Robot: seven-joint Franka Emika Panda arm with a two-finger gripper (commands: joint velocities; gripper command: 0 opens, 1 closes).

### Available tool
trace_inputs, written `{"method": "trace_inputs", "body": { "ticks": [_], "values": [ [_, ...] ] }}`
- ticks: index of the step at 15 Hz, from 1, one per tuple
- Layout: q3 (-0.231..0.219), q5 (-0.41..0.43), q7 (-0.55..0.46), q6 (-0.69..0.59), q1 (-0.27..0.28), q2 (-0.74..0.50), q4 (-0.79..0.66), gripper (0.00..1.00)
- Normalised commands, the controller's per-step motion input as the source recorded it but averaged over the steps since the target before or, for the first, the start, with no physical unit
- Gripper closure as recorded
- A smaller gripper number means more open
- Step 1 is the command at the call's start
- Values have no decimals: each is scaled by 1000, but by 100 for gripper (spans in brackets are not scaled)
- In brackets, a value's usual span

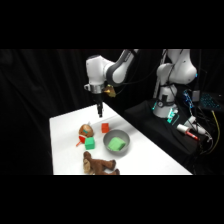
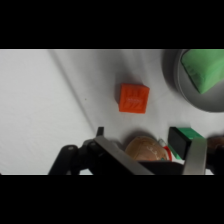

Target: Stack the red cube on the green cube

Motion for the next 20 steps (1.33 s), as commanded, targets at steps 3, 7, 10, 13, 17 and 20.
{"method": "trace_inputs", "body": {
  "ticks": [3,7,10,13,17,20],
  "values": [
    [19,167,6,319,-19,112,-103,0],
    [38,170,-40,268,-26,114,-62,0],
    [78,200,-99,243,-42,113,-44,0],
    [69,159,-111,224,-44,105,-33,0],
    [96,179,-156,207,-72,104,-22,0],
    [120,181,-190,197,-97,102,-11,0]
  ]
}}
